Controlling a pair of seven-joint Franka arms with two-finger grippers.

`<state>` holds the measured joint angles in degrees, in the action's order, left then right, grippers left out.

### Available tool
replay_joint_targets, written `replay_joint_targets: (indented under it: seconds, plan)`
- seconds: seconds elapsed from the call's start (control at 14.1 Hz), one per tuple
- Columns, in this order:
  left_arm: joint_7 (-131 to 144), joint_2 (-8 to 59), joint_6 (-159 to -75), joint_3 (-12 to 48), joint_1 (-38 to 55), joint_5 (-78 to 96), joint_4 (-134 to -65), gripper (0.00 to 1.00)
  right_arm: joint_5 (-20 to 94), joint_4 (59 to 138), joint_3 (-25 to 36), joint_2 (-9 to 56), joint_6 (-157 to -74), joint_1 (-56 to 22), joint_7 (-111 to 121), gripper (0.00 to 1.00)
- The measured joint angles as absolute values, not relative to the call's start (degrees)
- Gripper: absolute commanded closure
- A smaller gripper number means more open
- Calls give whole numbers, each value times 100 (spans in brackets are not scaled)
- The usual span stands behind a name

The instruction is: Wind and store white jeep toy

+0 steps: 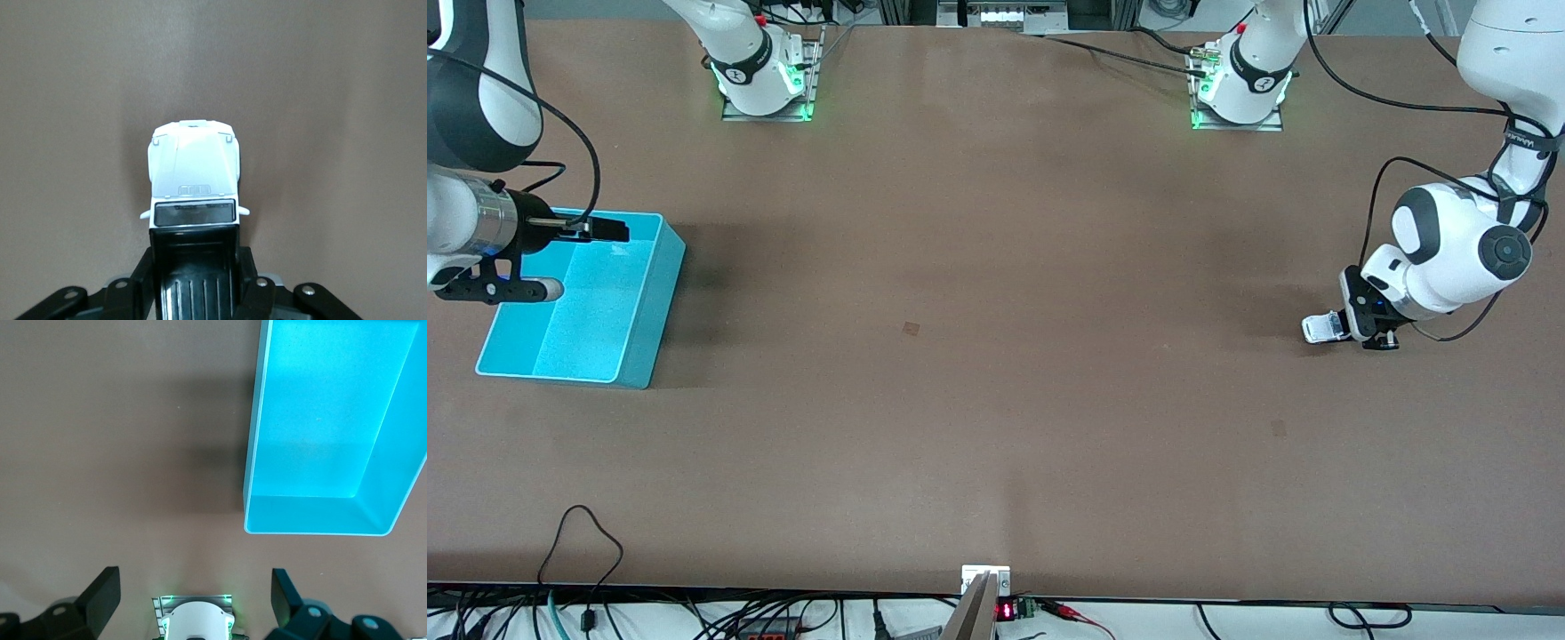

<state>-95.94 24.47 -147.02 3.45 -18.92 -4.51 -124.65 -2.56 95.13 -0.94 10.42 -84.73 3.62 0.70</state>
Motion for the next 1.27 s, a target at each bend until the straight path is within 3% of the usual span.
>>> replay_joint_targets:
  seconds: [1.13, 1.27]
  plan:
    - [-10381, 2629, -14621, 357, -2593, -451, -12160, 80, -257, 9513, -91, 1086, -8386, 370, 70, 0]
    - [-10464, 2658, -14587, 359, -2657, -451, -12106, 76, -257, 9513, -91, 1086, -8380, 371, 70, 0]
